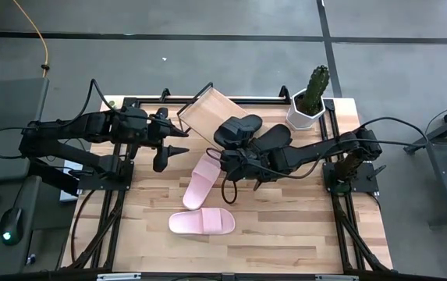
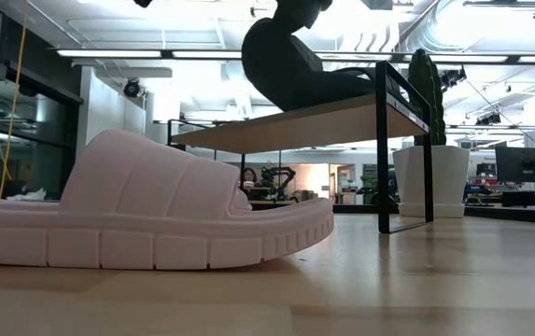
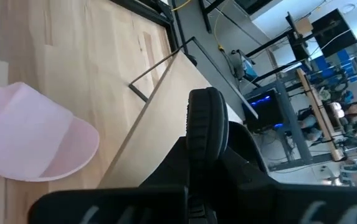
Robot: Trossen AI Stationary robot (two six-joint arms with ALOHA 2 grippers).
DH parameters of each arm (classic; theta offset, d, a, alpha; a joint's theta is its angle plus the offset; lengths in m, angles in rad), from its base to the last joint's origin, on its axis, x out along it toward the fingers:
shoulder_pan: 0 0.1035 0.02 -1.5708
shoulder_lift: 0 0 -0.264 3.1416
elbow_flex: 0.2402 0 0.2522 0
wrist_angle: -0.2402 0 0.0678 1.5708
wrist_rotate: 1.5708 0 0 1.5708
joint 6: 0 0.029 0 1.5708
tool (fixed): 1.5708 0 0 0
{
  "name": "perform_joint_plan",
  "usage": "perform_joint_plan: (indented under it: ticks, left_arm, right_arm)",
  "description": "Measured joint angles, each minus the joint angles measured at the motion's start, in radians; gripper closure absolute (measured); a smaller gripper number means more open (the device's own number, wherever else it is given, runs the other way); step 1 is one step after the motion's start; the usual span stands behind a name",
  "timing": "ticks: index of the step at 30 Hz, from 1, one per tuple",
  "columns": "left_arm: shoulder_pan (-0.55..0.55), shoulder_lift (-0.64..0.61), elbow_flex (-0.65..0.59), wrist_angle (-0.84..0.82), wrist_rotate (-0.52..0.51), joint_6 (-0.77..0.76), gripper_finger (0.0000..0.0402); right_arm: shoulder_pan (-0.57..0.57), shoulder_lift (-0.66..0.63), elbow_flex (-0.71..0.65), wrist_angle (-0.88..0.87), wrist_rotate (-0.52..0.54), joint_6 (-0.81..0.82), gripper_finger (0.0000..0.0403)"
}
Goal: Pick and place slides into the shelf
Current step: Put the black slipper on the shelf
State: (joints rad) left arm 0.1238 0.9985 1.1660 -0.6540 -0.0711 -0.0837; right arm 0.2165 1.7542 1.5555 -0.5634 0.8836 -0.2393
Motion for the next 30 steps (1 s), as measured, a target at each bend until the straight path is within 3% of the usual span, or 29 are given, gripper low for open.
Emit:
perform_joint_plan:
  ticks: [13, 30]
  left_arm:
    - [0.000, 0.000, 0.000, 0.000, 0.000, -0.001, 0.0179]
    - [0.000, 0.000, 0.000, 0.002, 0.056, -0.018, 0.0179]
  right_arm:
    - [0.019, 0.000, 0.000, -0.058, -0.004, 0.119, 0.0397]
    - [0.017, 0.001, 0.000, -0.065, -0.120, 0.153, 0.0390]
